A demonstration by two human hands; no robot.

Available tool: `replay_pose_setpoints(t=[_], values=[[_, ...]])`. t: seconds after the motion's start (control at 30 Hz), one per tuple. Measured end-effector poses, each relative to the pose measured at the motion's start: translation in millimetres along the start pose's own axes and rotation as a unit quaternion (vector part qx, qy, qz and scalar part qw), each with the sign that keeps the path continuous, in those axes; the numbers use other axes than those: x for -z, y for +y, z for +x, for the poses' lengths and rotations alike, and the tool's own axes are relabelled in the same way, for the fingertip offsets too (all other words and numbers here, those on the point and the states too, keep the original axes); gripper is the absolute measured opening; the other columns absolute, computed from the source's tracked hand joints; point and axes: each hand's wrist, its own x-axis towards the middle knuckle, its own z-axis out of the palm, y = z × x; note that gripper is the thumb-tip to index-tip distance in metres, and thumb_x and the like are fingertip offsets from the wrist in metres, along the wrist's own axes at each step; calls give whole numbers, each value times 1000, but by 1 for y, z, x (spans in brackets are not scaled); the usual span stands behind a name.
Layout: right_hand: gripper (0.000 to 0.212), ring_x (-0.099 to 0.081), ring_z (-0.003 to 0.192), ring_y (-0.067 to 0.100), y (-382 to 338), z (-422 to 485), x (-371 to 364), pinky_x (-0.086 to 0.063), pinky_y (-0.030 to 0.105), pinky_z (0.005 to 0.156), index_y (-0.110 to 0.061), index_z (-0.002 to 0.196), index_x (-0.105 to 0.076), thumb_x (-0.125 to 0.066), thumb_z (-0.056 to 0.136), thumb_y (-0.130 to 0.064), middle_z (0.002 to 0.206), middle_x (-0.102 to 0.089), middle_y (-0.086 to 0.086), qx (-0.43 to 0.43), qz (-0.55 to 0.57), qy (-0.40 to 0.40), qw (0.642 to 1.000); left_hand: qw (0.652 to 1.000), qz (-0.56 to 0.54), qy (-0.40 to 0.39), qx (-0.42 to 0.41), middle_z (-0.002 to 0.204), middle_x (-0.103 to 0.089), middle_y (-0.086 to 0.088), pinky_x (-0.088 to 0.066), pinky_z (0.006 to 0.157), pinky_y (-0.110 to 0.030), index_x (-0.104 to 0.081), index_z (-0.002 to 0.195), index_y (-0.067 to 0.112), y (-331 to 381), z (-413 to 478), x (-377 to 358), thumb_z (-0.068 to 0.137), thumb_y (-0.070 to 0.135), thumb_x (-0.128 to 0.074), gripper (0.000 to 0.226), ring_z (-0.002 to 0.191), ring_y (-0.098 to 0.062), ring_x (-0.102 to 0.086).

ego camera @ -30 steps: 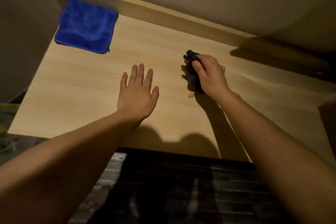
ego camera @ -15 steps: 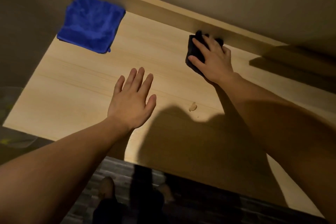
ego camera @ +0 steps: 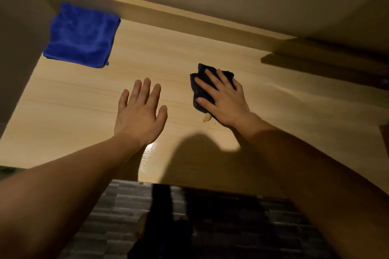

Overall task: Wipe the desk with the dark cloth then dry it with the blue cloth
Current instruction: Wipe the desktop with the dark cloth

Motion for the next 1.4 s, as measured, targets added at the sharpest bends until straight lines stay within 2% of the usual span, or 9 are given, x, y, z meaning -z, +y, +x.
replay_pose_setpoints(t=[0.37, 0.6, 0.73, 0.9, 1.0, 1.07, 1.23, 1.3, 1.4], values=[[54, 0, 160, 17, -84, -103, -23, -8, 48, 124, -50, 161, -17, -21, 108, -60, 174, -11, -10, -12, 23, -1, 1000, 1000, -14, -4, -19, 178, -9, -10, -2, 129, -55, -17, 169, 22, -2, -2, 1, 106, 58, -18, 73, 164, -29, -1], [51, -11, 159, 14, -128, -149, -41, -13, 41, 121, -40, 161, -29, -32, 111, -47, 171, -23, -9, -1, 68, 24, 997, 999, -21, -5, -30, 178, -10, -13, -2, 129, -56, -18, 169, 19, -2, -4, 6, 107, 55, -20, 72, 164, -31, -2], [45, -20, 157, 14, -148, -172, -44, -20, 37, 113, -33, 156, -44, -41, 111, -39, 167, -33, -7, 2, 130, 32, 991, 997, -59, -6, -40, 176, -17, -14, -3, 129, -55, -29, 167, 19, -4, -6, 12, 105, 51, -26, 69, 163, -31, -6], [39, -28, 154, 12, -162, -199, -35, -27, 37, 107, -28, 146, -59, -48, 109, -36, 161, -44, -6, -4, 235, -18, 972, 992, -124, 3, -28, 169, -34, -16, -9, 129, -57, -48, 156, 13, 3, -8, 22, 100, 46, -38, 66, 160, -32, -20], [37, -40, 148, 15, -153, -208, -20, -32, 44, 112, -22, 141, -62, -47, 109, -32, 151, -57, -3, -15, 322, -54, 945, 986, -157, 16, -56, 168, -37, -15, -14, 128, -55, -49, 155, 11, 31, -8, 26, 97, 46, -39, 68, 158, -30, -27], [33, -51, 139, 16, -138, -208, -5, -38, 48, 114, -17, 138, -65, -52, 108, -25, 143, -63, 1, -18, 354, -32, 935, 982, -170, 3, -77, 170, -34, -15, -15, 128, -55, -47, 156, 11, 56, -3, 24, 98, 44, -40, 67, 159, -29, -24], [34, -63, 124, 12, -67, -168, 39, -48, 31, 107, -16, 140, -63, -53, 108, -19, 139, -64, 1, -72, 415, 73, 904, 991, -115, -38, -54, 178, -12, -10, -1, 129, -55, -24, 167, 20, 88, 8, 0, 107, 53, -28, 69, 164, -28, -3], [33, -60, 123, 8, -30, -137, 51, -45, 25, 106, -17, 141, -63, -51, 109, -18, 141, -63, 0, -78, 366, 102, 922, 996, -65, -34, -49, 179, -4, -9, 3, 129, -55, -13, 170, 21, 90, 7, -11, 107, 62, -16, 76, 164, -27, 5], [34, -50, 138, 18, 24, -82, 59, -34, 39, 115, -18, 142, -61, -49, 110, -20, 147, -59, 4, -94, 242, 105, 960, 998, -33, -32, -40, 179, 2, -10, 6, 129, -54, -7, 170, 21, 94, 8, -16, 104, 70, -8, 82, 163, -25, 11]])
